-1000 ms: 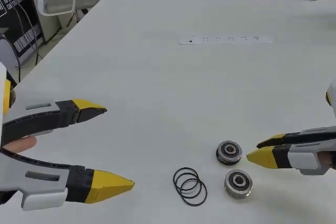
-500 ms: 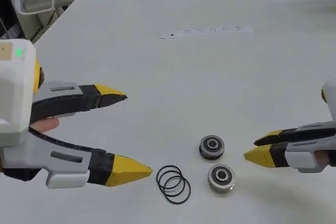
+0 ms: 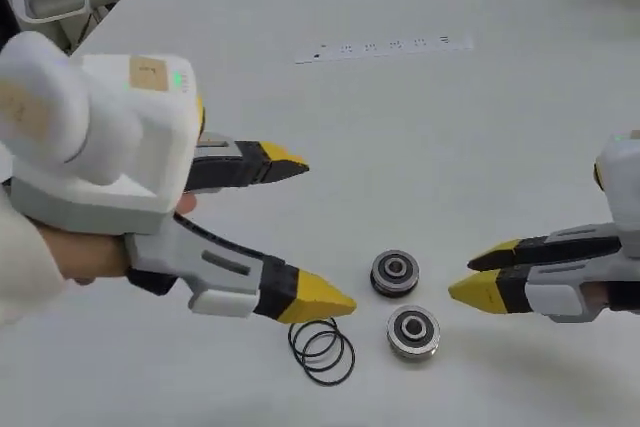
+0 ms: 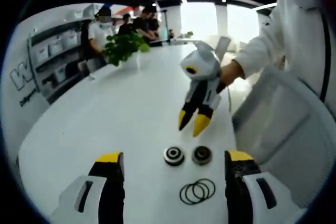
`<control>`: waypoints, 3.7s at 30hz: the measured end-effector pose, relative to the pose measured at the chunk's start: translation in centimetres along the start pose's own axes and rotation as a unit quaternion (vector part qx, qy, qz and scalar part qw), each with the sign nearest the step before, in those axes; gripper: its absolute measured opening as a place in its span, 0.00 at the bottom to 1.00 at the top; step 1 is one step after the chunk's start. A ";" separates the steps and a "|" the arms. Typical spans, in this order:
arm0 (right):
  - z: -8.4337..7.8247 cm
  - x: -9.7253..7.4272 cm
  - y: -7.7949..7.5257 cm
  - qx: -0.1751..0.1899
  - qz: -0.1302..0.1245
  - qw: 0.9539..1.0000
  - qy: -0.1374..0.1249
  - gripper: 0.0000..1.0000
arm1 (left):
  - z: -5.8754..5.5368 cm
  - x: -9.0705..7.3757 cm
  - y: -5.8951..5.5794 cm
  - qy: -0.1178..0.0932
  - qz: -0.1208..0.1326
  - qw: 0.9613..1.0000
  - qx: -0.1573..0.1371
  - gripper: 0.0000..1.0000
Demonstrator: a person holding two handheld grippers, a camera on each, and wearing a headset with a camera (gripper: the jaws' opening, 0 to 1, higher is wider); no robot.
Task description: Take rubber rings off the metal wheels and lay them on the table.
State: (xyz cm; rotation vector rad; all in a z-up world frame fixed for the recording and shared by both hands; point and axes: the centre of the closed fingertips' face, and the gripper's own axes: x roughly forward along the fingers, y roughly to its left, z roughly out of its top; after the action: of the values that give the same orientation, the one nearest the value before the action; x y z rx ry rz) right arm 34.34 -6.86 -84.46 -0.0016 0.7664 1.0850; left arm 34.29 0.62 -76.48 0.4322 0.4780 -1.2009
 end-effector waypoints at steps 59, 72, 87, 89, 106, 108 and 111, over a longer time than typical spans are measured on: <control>0.2 3.7 -1.0 -0.083 -0.013 0.996 0.019 0.00 | -4.2 8.9 0.3 0.007 -0.021 0.998 -0.053 0.14; 1.0 2.8 -1.6 0.262 0.040 0.962 -0.060 0.00 | -4.2 8.7 -0.1 0.008 -0.020 0.999 -0.043 0.13; 1.5 2.3 -0.5 0.345 0.102 0.930 -0.078 0.00 | -4.2 8.7 -0.2 0.010 -0.016 1.000 -0.018 0.12; 1.6 2.3 -0.4 0.341 0.105 0.931 -0.076 0.00 | -4.2 8.7 -0.2 0.010 -0.015 1.000 -0.016 0.12; 3.3 3.1 1.9 0.329 0.144 0.930 -0.082 0.00 | -4.2 8.7 -0.3 0.012 -0.010 1.000 -0.012 0.12; 3.8 3.2 2.2 0.310 0.150 0.934 -0.092 0.00 | -4.2 8.7 -0.3 0.012 -0.009 1.000 -0.010 0.12; 3.9 3.3 1.6 0.308 0.133 0.937 -0.090 0.00 | -4.2 8.7 -0.4 0.012 -0.007 1.000 -0.012 0.12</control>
State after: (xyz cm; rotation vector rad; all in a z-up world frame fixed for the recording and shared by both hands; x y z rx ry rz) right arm 36.06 -2.10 -82.83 0.7456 0.9289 1.0398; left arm 35.92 -3.84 -84.89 0.4241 0.5172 -1.2033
